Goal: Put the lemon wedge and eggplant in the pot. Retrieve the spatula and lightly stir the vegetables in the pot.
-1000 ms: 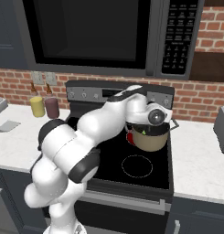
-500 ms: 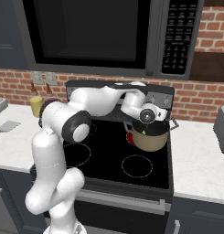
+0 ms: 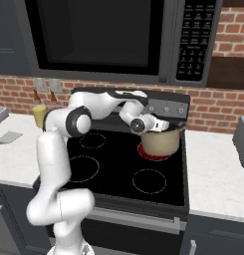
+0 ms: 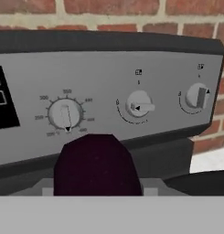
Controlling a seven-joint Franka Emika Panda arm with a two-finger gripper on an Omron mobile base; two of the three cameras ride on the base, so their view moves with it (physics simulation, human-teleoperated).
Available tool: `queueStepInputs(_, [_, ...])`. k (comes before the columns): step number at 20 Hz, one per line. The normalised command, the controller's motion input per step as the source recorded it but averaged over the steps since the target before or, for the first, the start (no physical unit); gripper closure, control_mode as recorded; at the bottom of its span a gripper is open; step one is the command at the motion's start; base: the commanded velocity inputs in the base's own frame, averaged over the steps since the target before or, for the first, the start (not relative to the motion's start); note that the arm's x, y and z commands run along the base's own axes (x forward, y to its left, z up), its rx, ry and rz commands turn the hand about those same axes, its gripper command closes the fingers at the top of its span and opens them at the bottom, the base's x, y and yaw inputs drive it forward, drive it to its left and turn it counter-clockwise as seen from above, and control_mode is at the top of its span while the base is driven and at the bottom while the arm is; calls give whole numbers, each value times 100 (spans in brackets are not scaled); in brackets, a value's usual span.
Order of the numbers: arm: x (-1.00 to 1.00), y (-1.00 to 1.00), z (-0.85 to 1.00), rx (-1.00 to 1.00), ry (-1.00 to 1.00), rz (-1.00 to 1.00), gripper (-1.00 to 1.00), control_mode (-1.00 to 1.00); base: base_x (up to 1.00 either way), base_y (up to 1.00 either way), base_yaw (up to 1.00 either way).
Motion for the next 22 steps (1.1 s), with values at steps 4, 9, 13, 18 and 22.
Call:
queueStepInputs(4, [3,-74,-3,0,0,0,100,-100,0,0,0])
queueStepInputs(9, [0,-72,0,0,0,0,100,-100,0,0,0])
queueStepInputs(13, [-12,-29,-1,0,0,0,100,-100,0,0,0])
queueStepInputs(18, [-25,10,-12,0,10,0,100,-100,0,0,0])
queueStepInputs(22, [-37,33,-7,2,16,0,-100,-100,0,0,0])
